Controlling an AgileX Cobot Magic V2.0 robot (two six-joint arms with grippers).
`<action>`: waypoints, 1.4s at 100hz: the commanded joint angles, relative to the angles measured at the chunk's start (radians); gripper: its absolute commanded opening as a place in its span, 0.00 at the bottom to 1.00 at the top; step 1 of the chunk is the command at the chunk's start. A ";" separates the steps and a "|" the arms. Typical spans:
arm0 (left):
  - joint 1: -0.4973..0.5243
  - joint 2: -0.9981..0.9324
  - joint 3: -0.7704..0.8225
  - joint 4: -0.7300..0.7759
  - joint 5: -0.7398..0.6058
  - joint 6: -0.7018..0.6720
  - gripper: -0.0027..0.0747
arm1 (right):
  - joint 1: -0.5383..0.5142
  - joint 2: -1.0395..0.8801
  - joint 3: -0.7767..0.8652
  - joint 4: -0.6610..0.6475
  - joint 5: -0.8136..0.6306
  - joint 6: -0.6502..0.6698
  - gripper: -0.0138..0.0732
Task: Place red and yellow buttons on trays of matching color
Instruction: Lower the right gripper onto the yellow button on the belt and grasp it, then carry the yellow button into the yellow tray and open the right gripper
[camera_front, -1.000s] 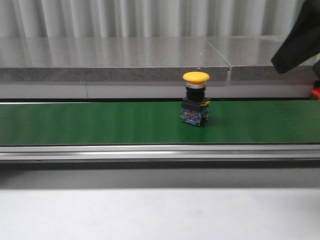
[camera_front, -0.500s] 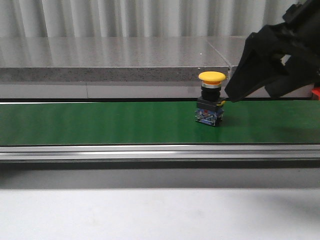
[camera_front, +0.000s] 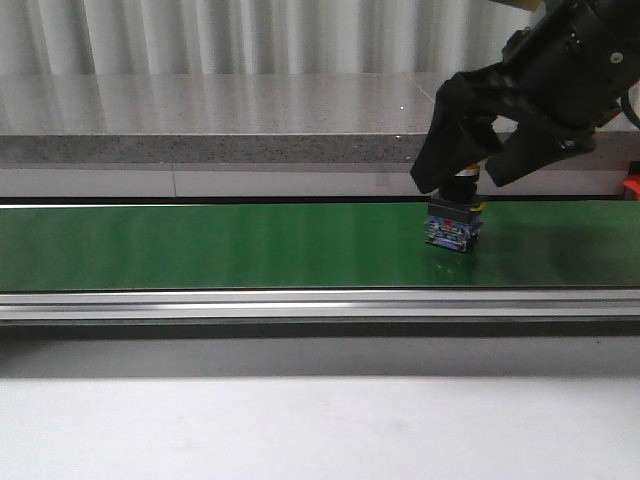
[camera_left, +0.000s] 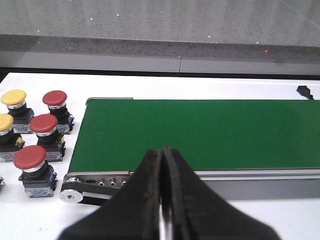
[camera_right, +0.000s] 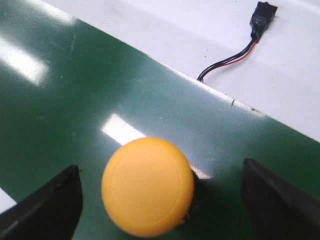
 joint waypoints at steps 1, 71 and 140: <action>-0.007 0.010 -0.025 -0.001 -0.078 0.002 0.01 | 0.002 -0.017 -0.031 0.017 -0.041 -0.007 0.78; -0.007 0.010 -0.025 -0.001 -0.078 0.002 0.01 | -0.223 -0.230 -0.031 -0.047 0.088 0.135 0.36; -0.007 0.010 -0.025 -0.001 -0.078 0.002 0.01 | -0.945 -0.339 0.211 -0.170 -0.068 0.432 0.36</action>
